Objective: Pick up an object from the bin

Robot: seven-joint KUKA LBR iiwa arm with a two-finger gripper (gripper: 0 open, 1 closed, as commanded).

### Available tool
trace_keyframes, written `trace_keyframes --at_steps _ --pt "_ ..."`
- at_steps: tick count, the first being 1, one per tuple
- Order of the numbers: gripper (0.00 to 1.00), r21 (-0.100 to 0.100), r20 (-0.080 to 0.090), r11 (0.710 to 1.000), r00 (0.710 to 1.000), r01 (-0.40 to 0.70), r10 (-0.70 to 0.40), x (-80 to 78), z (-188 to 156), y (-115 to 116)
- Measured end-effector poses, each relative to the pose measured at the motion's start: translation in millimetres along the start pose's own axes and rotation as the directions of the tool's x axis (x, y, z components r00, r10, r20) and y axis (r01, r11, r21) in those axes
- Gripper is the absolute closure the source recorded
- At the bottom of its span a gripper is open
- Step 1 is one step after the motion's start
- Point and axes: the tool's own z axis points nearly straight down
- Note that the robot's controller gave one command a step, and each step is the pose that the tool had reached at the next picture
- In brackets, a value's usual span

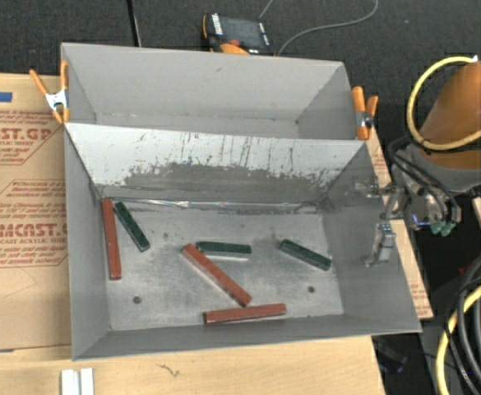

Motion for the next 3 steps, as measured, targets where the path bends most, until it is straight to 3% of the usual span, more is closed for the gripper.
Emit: trace_keyframes --at_steps 1,2,3 --pt "0.0 -0.002 -0.005 0.999 0.999 0.053 -0.053 -37.2 160 33" --pt "1.0 0.0 -0.001 0.999 0.999 0.052 -0.052 -38.1 155 32" --pt "1.0 0.002 0.007 0.909 0.909 0.417 -0.417 -62.4 -8 60"
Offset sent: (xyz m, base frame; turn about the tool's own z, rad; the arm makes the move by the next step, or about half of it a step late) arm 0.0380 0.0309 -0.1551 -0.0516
